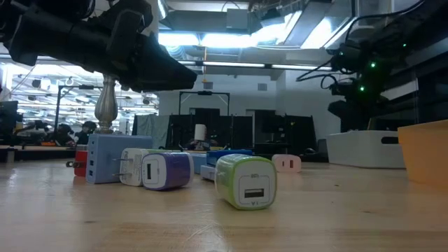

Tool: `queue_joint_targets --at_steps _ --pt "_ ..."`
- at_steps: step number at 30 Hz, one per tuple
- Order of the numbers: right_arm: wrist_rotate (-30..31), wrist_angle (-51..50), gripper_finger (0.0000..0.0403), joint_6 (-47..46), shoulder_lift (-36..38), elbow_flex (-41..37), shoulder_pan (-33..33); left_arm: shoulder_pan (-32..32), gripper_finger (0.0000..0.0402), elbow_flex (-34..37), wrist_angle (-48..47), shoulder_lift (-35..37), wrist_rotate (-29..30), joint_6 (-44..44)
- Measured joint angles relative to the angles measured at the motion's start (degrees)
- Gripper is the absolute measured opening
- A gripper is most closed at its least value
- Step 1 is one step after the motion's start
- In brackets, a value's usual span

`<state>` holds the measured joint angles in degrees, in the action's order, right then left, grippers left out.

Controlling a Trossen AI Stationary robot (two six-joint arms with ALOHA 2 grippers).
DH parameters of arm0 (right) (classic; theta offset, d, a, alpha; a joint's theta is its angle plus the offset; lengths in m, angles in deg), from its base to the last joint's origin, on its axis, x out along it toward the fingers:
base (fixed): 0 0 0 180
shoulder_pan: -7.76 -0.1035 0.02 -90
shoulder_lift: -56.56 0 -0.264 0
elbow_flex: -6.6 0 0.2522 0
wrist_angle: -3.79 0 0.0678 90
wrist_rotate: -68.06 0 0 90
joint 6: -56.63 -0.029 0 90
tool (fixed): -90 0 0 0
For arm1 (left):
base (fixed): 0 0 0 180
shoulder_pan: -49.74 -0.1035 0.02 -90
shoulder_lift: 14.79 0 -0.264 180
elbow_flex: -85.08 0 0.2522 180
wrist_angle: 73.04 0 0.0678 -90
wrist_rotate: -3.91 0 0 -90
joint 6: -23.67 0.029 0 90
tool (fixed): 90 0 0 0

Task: Pick & Place Office items
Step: Put the right light blue digital clock into the gray bin, then put the light blue digital clock into the gray bin

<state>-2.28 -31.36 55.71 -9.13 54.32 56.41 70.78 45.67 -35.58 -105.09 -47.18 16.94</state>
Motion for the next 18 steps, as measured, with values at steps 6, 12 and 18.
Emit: queue_joint_targets --at_steps 6,12,18 --pt "0.18 -0.01 0.0294 -0.35 0.00 2.89 -0.01 -0.21 0.0194 0.00 -0.22 0.00 0.01 -0.01" --pt "-6.88 1.27 0.0277 -3.26 0.00 5.65 -2.13 -0.21 0.0194 0.00 -0.28 0.00 0.01 -0.01" --pt "-11.87 3.42 0.0250 -4.88 0.00 6.25 -6.38 -0.21 0.0194 0.00 -0.44 0.00 0.01 -0.01"
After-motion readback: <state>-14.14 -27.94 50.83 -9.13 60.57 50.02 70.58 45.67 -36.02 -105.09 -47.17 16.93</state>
